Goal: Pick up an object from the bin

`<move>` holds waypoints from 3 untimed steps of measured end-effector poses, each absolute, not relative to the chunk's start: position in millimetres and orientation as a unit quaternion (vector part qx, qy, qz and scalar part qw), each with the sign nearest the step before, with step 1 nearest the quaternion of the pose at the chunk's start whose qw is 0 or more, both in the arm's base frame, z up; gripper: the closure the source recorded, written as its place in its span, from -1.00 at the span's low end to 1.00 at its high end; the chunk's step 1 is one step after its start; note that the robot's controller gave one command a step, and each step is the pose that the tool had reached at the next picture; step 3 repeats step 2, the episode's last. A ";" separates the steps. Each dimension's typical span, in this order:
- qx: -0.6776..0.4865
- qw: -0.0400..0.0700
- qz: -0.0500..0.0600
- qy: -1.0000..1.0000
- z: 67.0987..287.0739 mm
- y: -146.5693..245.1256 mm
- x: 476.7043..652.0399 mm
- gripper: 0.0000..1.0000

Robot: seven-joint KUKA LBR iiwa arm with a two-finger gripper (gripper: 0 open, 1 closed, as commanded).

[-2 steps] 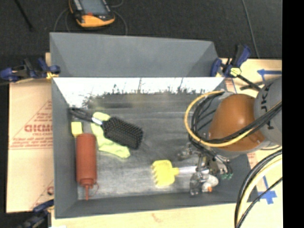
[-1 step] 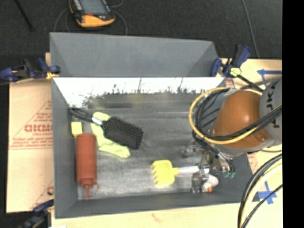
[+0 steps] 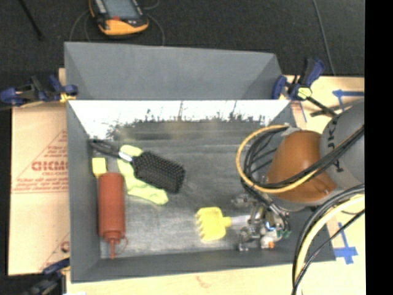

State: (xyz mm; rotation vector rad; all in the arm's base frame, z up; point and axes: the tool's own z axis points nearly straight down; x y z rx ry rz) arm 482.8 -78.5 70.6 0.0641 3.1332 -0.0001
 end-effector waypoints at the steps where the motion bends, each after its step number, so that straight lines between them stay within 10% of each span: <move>1: -0.010 0.003 -0.001 1.000 72.2 -79.2 475.7 1.00; 3: -0.010 0.003 -0.001 1.000 72.2 -79.2 475.7 1.00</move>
Offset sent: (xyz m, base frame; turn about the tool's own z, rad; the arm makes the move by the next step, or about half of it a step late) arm 0.0000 0.0000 0.0000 0.0000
